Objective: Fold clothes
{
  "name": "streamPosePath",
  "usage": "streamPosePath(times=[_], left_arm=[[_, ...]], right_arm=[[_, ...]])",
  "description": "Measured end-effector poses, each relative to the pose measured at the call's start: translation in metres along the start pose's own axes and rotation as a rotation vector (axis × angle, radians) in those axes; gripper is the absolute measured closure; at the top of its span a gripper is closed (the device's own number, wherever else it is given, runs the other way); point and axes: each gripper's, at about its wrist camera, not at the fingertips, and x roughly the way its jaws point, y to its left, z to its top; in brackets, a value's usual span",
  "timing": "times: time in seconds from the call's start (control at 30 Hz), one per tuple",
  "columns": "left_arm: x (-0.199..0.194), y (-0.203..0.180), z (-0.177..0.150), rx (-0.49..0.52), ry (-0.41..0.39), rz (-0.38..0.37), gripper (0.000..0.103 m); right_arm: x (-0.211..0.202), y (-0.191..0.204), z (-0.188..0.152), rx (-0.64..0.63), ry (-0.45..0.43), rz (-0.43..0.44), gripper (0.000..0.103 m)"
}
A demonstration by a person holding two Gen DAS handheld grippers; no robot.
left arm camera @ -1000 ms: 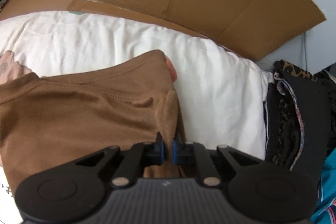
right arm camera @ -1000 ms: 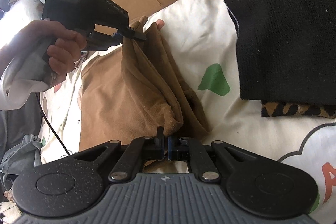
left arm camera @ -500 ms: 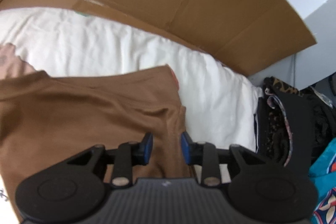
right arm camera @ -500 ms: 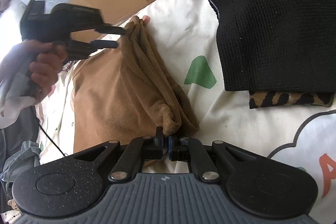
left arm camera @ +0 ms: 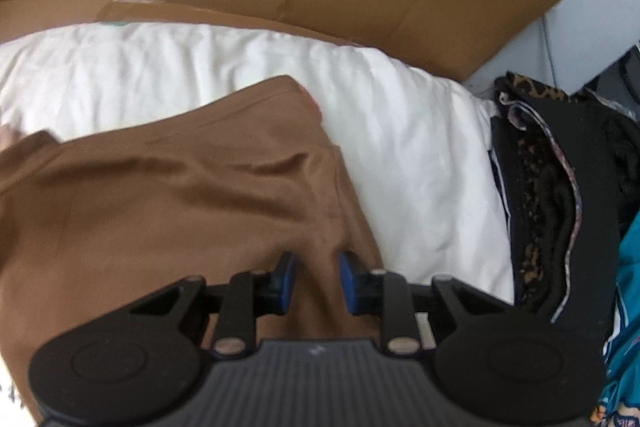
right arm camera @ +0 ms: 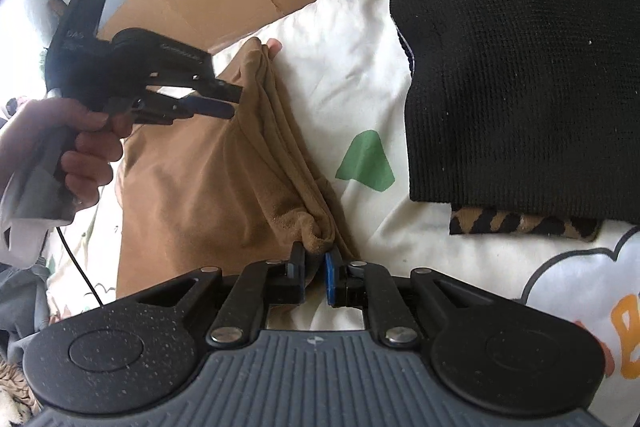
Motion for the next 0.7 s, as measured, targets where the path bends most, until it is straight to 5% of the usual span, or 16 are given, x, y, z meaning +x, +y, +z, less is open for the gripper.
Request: streamPosePath(times=[0.2,0.7], left_arm=[[0.015,0.004,0.012,-0.011,-0.019,0.022,0.079],[0.033,0.021,0.042,-0.089,-0.05,0.057,0.098]], right_arm=[[-0.007,0.003,0.003,-0.041,-0.016,-0.034,0.084],[0.002,0.006,0.01,-0.084,0.02,-0.059,0.081]])
